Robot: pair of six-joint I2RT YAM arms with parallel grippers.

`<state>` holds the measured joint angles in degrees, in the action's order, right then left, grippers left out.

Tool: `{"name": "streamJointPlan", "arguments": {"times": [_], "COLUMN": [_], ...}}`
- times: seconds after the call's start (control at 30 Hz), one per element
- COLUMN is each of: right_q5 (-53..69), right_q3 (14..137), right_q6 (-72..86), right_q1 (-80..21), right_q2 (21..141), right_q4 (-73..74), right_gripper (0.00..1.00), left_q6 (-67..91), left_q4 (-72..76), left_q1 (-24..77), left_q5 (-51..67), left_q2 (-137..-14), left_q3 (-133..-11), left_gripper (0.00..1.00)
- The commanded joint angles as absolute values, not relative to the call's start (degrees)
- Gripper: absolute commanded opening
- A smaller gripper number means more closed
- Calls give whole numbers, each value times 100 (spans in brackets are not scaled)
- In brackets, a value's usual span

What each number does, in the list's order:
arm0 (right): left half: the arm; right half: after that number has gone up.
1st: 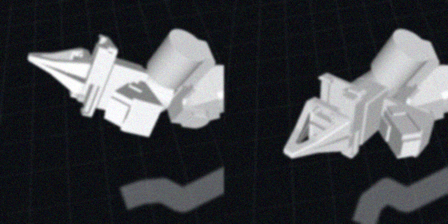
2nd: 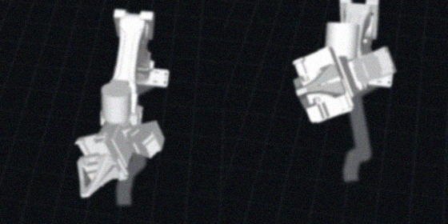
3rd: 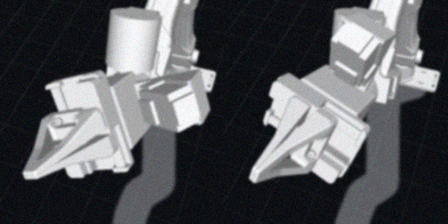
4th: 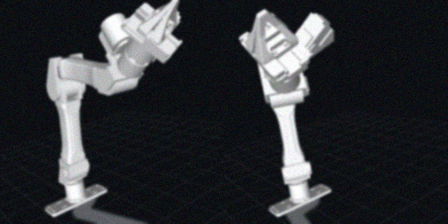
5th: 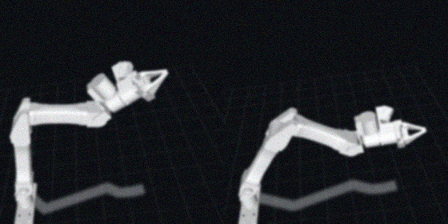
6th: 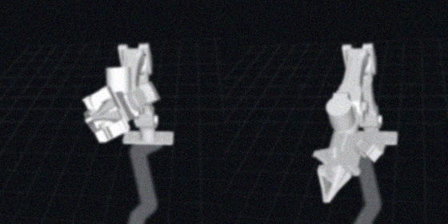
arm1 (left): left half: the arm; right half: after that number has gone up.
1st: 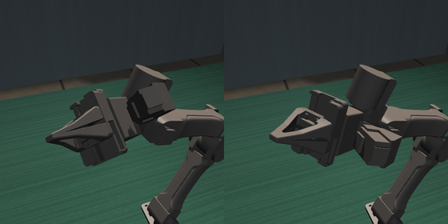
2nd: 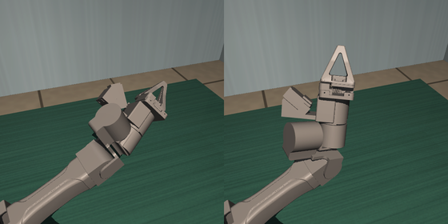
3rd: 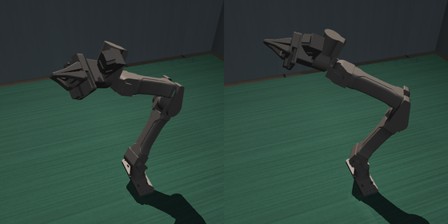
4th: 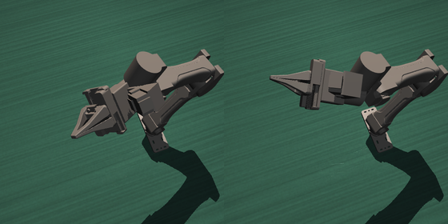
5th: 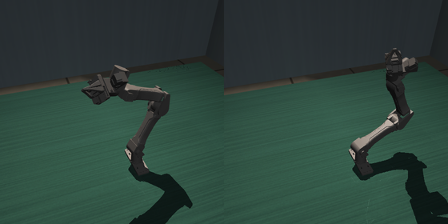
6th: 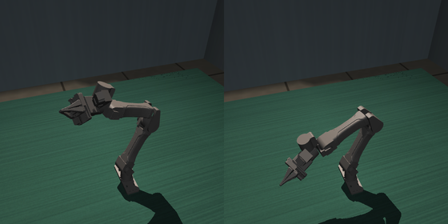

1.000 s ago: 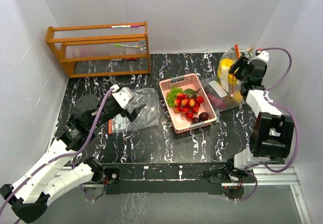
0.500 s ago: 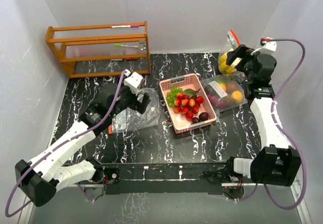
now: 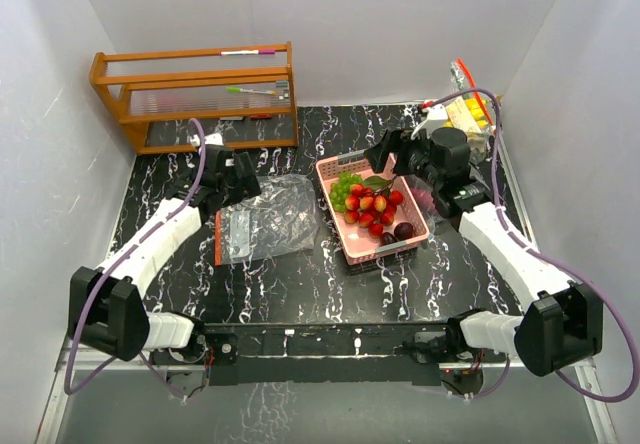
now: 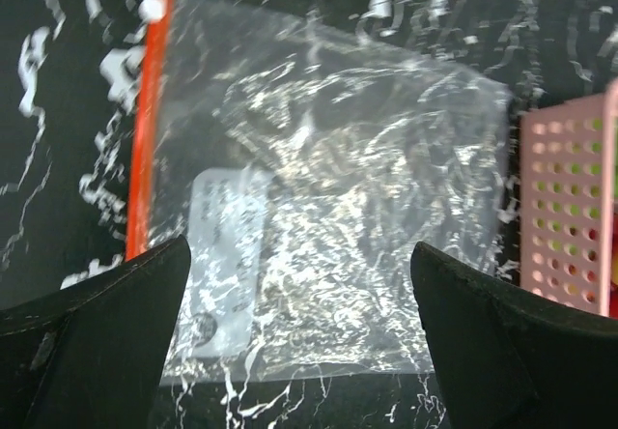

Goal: Place the food in the zip-top bag and seal the zipper
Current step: Place the zipper food storage bag at the corner of the board, then pick up the zipper food storage bag at the center of the board.

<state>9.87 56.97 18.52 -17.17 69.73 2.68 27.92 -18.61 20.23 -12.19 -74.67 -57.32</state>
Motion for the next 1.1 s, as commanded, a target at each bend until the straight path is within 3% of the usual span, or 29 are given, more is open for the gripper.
{"name": "streamJointPlan", "arguments": {"times": [0.0, 0.43, 0.77, 0.97, 1.03, 1.07], "right_q5": [1073, 1038, 953, 840, 894, 945], "right_q3": [5565, 5296, 5313, 5333, 5385, 5409], "right_q6": [1977, 1973, 1909, 1880, 1877, 1868], "right_q1": [-2012, -2276, -2294, -2293, -2294, -2302], "right_q2": [6609, 6337, 6247, 6166, 6187, 6220], "right_q4": [63, 175, 430, 554, 562, 570], "right_gripper": [87, 85, 83, 83, 81, 80], "left_q6": [3917, 5051, 4892, 4992, 5009, 4987], "left_q4": [-2299, -1726, -596, 54, 178, 197], "left_q1": [1584, 1093, 906, 888, 888, 888], "left_q5": [-1713, -1719, -1234, -594, -385, -303], "left_q2": [-7251, -7637, -7990, -8191, -8253, -8273], "left_q3": [-5482, -4212, -3582, -3150, -3087, -3090], "left_gripper": [94, 84, 79, 54, 39, 22]}}
